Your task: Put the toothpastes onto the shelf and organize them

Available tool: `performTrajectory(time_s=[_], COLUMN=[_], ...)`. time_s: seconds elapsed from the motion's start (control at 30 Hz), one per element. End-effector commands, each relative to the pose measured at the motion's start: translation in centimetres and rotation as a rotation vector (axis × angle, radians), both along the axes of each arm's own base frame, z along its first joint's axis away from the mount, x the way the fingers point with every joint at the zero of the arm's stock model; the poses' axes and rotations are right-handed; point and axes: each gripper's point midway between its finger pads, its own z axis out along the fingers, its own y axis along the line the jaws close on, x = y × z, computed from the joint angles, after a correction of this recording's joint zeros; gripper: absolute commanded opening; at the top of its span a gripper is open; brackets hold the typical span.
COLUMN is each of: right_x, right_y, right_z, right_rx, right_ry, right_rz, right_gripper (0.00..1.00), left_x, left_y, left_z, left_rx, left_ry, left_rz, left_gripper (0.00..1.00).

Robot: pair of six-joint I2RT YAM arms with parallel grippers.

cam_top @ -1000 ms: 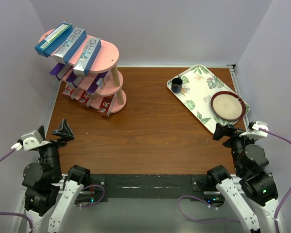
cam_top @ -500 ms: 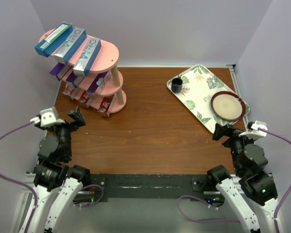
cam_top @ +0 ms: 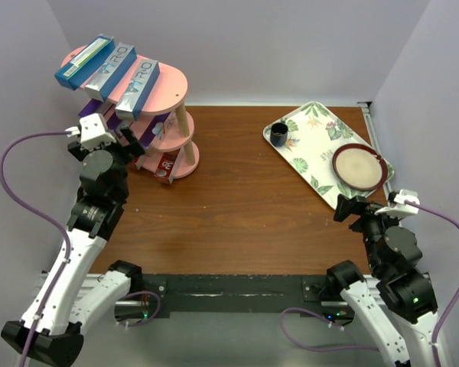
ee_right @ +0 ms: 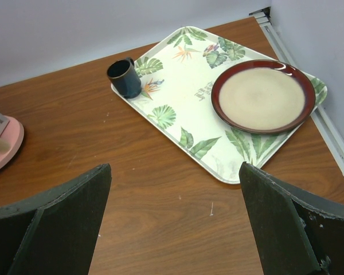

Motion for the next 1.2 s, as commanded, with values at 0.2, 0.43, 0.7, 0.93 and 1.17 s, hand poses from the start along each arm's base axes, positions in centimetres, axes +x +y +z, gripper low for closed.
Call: performTrajectory(time_s=[0.2, 0.43, 0.7, 0.93, 1.17], right_x=[0.2, 0.2, 0.3, 0.2, 0.2], right_y=[0.4, 0.5, 0.6, 0.6, 0.6], right_z=[0.7, 0.6, 0.4, 0.5, 0.5], right_rx=[-0.003, -0.005, -0.010, -0.008, -0.008], right_ry=[-0.031, -0.028, -0.022, -0.022, -0.024], right_rz=[0.025, 0.027, 0.038, 0.038, 0.036], right_gripper=[0.98, 0.98, 0.98, 0.99, 0.98], left_x=[1.5, 2.4, 3.4, 3.9, 2.9], left_y=[3.2, 3.4, 4.0, 4.0, 3.3], left_z=[4.3, 4.6, 5.3, 5.7, 5.5], left_rx=[-0.025, -0.022, -0.017, -0.012, -0.034], left_ry=[-0.103, -0.103, -0.111, -0.114, -0.106], left_rz=[0.087, 0.098, 0.124, 0.121, 0.074], left_gripper=[1.00, 1.00, 1.00, 1.00, 1.00])
